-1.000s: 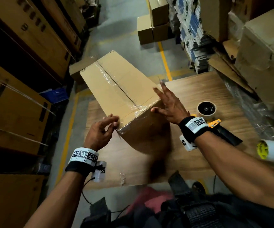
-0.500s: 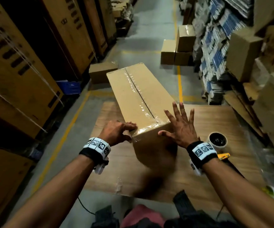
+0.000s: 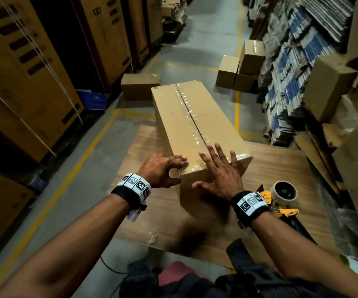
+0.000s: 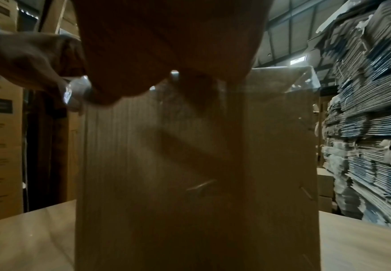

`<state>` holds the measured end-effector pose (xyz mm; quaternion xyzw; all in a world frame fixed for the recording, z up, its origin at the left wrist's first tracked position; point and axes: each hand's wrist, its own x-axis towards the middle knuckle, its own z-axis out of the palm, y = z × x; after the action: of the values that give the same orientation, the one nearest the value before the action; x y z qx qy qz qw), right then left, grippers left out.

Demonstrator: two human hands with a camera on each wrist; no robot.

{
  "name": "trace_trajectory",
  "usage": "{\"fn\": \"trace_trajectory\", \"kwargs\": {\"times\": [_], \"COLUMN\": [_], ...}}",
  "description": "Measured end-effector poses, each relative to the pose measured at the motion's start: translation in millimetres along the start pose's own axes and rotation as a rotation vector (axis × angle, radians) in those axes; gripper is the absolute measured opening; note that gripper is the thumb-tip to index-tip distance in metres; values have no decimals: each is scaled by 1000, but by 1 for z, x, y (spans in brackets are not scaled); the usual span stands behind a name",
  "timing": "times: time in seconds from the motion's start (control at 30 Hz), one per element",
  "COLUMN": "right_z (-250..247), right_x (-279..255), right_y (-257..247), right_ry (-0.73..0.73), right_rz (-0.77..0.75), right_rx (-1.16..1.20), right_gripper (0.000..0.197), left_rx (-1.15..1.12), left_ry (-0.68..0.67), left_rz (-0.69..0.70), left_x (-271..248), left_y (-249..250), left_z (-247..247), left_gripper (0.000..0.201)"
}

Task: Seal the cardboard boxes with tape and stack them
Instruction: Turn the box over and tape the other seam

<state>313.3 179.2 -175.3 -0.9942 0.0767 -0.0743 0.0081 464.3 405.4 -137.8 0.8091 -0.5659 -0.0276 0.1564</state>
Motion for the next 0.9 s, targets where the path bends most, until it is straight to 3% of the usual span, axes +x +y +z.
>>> {"fn": "trace_trajectory", "kwargs": {"times": [0.1, 0.2, 0.4, 0.53, 0.63, 0.73, 0.9], "right_z": [-1, 12, 13, 11, 13, 13, 8], "right_x": [3, 7, 2, 3, 1, 1, -2], "right_y": [-18, -26, -10, -16, -15, -15, -26], "right_ry": [22, 49, 8, 19, 58, 79, 55], "right_rz": [72, 82, -37, -5, -10, -17, -6], "right_rx": [12, -10, -32, 14, 66, 66, 72], "right_gripper": [88, 85, 113, 82, 65, 58, 58], "left_rx": [-36, -49, -84, -106, -139, -120, -79], "left_ry": [24, 62, 163, 292, 316, 312, 316], "left_rz": [-5, 3, -83, -28, 23, 62, 7], "left_x": [-1, 1, 1, -7, -17, -20, -21], "left_y": [-3, -2, 6, 11, 7, 2, 1], "left_z": [4, 5, 20, 30, 39, 49, 51], "left_gripper": [64, 57, 57, 50, 49, 50, 38]}}
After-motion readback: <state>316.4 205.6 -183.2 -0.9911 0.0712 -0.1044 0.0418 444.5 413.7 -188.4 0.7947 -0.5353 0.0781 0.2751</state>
